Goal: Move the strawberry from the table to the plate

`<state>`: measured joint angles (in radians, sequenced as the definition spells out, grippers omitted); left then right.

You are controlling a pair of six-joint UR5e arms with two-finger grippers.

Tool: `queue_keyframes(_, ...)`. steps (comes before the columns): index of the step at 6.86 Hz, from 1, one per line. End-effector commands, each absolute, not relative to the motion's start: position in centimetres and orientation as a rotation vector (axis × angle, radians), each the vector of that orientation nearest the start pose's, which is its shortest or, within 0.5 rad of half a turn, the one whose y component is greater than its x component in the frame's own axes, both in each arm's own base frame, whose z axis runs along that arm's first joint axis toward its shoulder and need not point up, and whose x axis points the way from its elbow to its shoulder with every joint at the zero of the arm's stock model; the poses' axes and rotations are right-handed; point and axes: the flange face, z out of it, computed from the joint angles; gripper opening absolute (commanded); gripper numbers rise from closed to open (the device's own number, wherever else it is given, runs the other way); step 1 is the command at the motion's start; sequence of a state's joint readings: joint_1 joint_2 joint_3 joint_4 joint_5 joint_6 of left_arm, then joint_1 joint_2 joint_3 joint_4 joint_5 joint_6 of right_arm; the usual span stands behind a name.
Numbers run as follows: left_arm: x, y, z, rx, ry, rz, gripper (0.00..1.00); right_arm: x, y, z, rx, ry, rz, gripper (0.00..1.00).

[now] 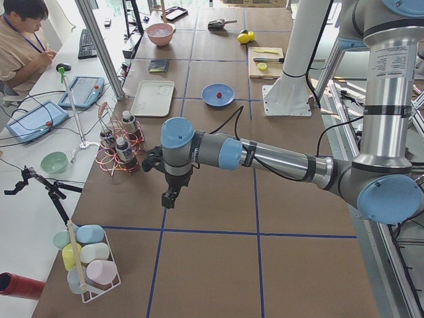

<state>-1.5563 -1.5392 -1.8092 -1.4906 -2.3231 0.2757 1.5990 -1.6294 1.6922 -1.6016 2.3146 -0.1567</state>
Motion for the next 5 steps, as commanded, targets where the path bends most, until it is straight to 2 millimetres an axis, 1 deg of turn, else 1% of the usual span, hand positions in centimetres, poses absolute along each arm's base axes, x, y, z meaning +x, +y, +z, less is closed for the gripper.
queue_keyframes(1, -6.0, -46.5, 58.1, 0.178, 0.757, 0.316, 1.00, 8.0, -46.5, 64.0, 0.085, -0.735, -0.123, 1.00)
queue_keyframes(2, -6.0, -46.7, 57.5, 0.201, 0.752, 0.323, 1.00, 8.1, -46.3, 62.9, 0.118, -0.727, -0.148, 1.00)
queue_keyframes(3, -6.0, -46.3, 58.6, 0.180, 0.755, 0.314, 1.00, 8.0, -45.4, 63.2, 0.104, -0.730, -0.130, 1.00)
queue_keyframes(4, -6.0, -46.4, 58.7, 0.181, 0.757, 0.317, 1.00, 7.9, -44.9, 63.6, 0.093, -0.744, -0.126, 1.00)
queue_keyframes(5, -6.0, -46.5, 58.8, 0.185, 0.756, 0.324, 1.00, 7.9, -44.9, 63.6, 0.093, -0.744, -0.126, 1.00)
